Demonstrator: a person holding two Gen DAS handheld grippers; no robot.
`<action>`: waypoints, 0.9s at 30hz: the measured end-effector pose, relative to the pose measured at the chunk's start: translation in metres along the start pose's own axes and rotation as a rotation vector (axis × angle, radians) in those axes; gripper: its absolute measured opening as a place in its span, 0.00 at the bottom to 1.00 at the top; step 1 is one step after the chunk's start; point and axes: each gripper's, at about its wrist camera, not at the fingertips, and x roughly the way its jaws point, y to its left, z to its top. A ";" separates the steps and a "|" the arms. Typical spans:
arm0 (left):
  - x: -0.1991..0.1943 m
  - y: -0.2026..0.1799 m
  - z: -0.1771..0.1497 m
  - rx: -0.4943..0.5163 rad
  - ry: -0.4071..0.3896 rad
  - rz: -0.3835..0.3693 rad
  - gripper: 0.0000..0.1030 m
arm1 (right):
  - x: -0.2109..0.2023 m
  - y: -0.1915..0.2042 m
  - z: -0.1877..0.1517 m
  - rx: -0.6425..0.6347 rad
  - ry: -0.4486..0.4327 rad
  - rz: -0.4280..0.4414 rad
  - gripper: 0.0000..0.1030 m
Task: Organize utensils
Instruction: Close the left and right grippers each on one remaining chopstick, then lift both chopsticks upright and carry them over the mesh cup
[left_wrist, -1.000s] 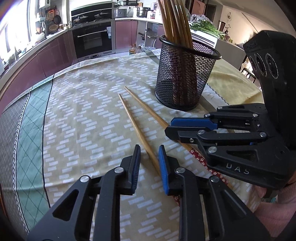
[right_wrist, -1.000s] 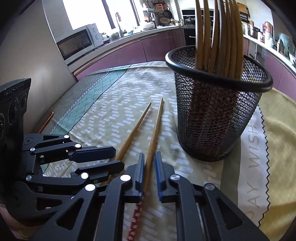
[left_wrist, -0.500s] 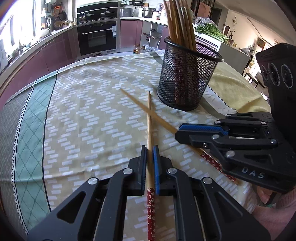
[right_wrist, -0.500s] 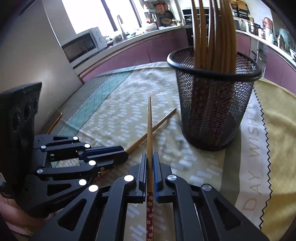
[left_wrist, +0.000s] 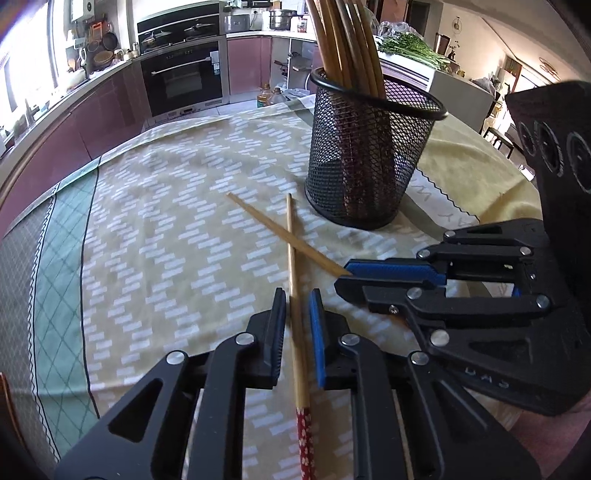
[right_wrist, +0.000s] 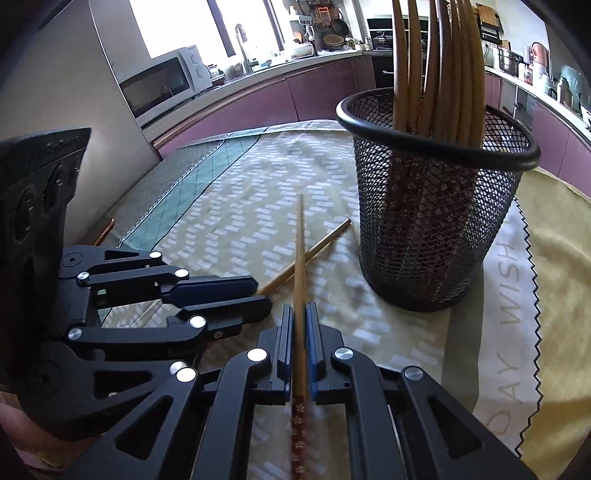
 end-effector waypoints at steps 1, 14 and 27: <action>0.001 0.000 0.002 0.000 -0.001 0.004 0.09 | -0.001 -0.001 0.001 0.001 -0.004 -0.001 0.06; -0.015 0.002 0.003 -0.021 -0.047 -0.011 0.07 | -0.033 0.001 0.004 -0.015 -0.080 0.023 0.06; -0.068 0.006 0.014 -0.035 -0.161 -0.061 0.07 | -0.075 0.003 0.009 -0.052 -0.188 0.043 0.06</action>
